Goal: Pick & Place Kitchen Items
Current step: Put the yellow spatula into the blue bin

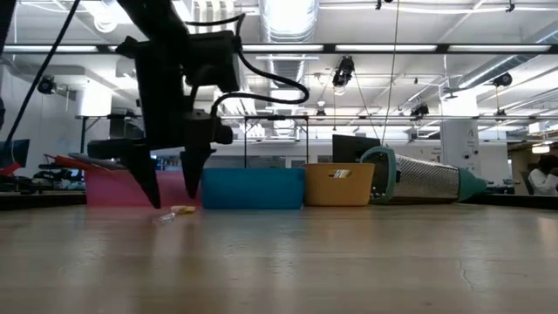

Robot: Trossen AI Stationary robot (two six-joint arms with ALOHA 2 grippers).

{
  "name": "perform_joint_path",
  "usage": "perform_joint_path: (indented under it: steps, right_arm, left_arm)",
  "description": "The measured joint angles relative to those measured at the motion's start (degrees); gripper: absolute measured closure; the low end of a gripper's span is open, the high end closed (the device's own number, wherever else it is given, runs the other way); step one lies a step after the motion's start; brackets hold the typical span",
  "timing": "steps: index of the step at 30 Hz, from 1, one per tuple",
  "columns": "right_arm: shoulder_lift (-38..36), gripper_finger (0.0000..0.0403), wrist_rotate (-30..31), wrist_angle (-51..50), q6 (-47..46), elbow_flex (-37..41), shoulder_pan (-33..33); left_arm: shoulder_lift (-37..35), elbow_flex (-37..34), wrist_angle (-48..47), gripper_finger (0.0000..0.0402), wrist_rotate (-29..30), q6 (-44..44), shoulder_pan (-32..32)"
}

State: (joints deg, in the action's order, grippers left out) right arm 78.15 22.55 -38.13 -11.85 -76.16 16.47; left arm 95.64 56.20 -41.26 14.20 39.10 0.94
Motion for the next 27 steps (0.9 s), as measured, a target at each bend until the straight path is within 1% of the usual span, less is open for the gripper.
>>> perform_joint_path:
  steps: [4, 10, 14, 18, 21, 23, 27]
  right_arm:
    - [0.0, 0.0394, 0.0, 0.0, -0.1, 0.0, 0.0]
    - [0.0, 0.0394, 0.0, 0.0, 0.0, 0.0, 0.0]
    - [0.0, 0.0394, 0.0, 0.0, -0.1, 0.0, 0.0]
    - [0.0, 0.0394, 0.0, -0.1, -0.1, 0.2, 0.0]
    - [0.0, 0.0394, 0.0, -0.1, -0.1, 0.2, 0.0]
    - [0.0, 0.0394, 0.0, -0.1, -0.1, 0.2, 0.0]
    - [0.0, 0.0394, 0.0, -0.1, -0.1, 0.3, 0.0]
  left_arm:
    - [1.2, 1.4, 0.5, 0.0145, 0.4, 2.6, -0.2]
    - [4.3, 2.4, 0.5, 0.0145, 0.4, 9.0, -0.3]
    - [7.6, 2.5, 0.2, 0.0146, 0.5, 10.6, -0.4]
    - [10.8, 3.1, -0.2, 0.0155, -1.2, 11.2, -0.5]
    - [12.7, 3.7, -1.0, 0.0173, -2.3, 13.1, -0.6]
    - [13.8, 4.6, -2.4, 0.0194, -2.4, 14.0, -0.5]
    - [15.5, 6.8, -5.6, 0.0256, -2.9, 14.4, -0.5]
